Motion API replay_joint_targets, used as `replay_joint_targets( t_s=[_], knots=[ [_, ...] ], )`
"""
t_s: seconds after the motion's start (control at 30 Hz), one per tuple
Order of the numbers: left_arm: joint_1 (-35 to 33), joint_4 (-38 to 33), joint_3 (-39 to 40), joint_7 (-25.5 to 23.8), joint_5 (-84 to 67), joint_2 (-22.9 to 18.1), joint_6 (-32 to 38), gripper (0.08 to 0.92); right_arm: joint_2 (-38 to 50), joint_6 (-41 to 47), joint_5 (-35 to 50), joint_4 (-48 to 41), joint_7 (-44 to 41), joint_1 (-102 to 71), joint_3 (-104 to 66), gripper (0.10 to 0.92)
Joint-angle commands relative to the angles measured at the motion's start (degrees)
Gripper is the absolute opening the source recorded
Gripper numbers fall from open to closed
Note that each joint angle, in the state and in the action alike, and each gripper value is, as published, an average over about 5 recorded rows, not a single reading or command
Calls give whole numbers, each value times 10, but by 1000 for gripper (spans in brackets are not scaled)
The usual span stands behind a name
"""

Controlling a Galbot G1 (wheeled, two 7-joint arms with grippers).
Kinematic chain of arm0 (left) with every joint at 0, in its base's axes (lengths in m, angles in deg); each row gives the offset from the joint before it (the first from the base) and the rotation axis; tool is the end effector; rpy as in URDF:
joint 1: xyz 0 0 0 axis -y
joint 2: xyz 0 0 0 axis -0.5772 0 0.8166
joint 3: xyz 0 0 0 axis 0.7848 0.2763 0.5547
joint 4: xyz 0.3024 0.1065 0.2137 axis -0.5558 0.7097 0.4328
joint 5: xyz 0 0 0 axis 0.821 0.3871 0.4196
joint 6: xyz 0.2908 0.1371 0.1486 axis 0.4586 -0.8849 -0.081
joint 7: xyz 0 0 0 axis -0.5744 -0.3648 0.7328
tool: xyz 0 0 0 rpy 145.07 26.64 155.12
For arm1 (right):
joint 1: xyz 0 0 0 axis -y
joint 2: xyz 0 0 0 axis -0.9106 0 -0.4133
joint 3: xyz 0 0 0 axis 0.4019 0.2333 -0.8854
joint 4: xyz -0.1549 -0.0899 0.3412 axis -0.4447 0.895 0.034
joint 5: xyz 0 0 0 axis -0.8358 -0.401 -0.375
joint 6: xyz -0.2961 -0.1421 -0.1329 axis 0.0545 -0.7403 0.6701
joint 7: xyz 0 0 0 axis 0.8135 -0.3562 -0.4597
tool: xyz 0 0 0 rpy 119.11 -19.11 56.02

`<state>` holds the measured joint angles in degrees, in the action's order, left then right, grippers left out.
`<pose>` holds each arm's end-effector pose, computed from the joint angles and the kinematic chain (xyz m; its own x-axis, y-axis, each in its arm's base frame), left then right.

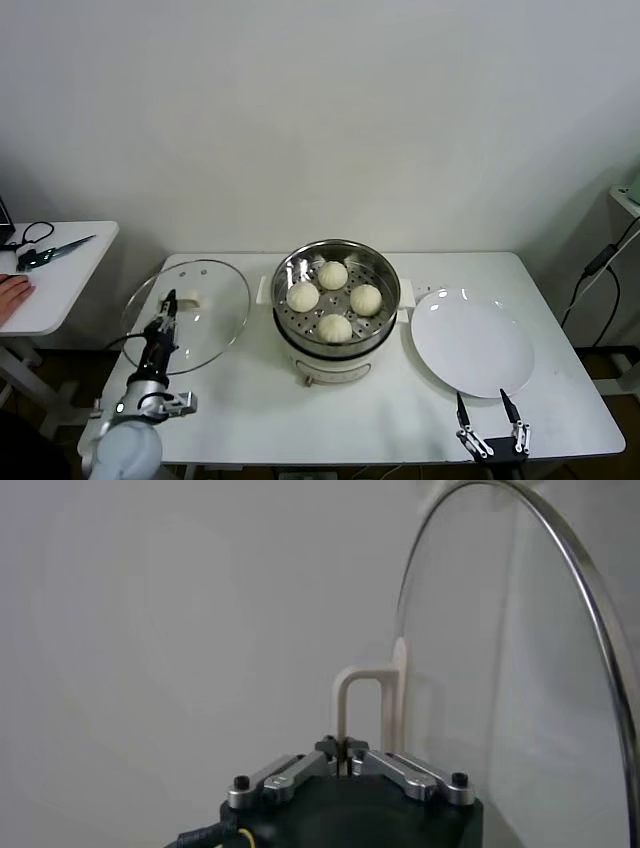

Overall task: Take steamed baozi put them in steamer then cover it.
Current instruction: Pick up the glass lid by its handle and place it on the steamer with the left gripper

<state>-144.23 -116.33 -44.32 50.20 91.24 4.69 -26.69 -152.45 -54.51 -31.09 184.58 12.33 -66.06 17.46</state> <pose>0.2356 0.1123 -0.3607 -0.9924 -0.0906 -0.0833 -0.0850 0.0159 0.9962 0.0567 -0.1112 -0.4585 -0.9971 -0.0580 -0.0489 -0.0584 0.9983 0.0062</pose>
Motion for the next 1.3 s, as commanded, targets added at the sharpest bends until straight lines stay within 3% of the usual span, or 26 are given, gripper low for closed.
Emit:
replay_joint_targets(
  t_s=[0.03, 0.17, 0.3, 0.47, 0.67, 1.03, 1.3],
  knots=[
    [32, -158, 62, -157, -20, 89, -144, 127, 2, -2, 0, -1, 0, 1, 0, 823],
    [67, -174, 119, -200, -8, 89, -193, 127, 3, -1, -1, -3, 1, 7, 1, 823],
    [120, -153, 201, -224, 40, 54, -232, 127, 2, 3, -4, -3, 3, 15, 3, 823],
    [191, -118, 297, -255, 99, -9, -278, 127, 5, 10, -10, 0, 10, 17, 4, 823],
    [240, -66, 355, -270, 171, -116, -293, 127, 6, 13, -13, -1, 12, 18, -5, 823],
    [248, 17, 399, -241, 247, -245, -285, 127, 7, 9, -9, -6, 17, 14, -27, 823],
    [218, 54, 416, -233, 283, -257, -278, 127, 9, 2, -3, -11, 20, 9, -33, 823]
  ],
)
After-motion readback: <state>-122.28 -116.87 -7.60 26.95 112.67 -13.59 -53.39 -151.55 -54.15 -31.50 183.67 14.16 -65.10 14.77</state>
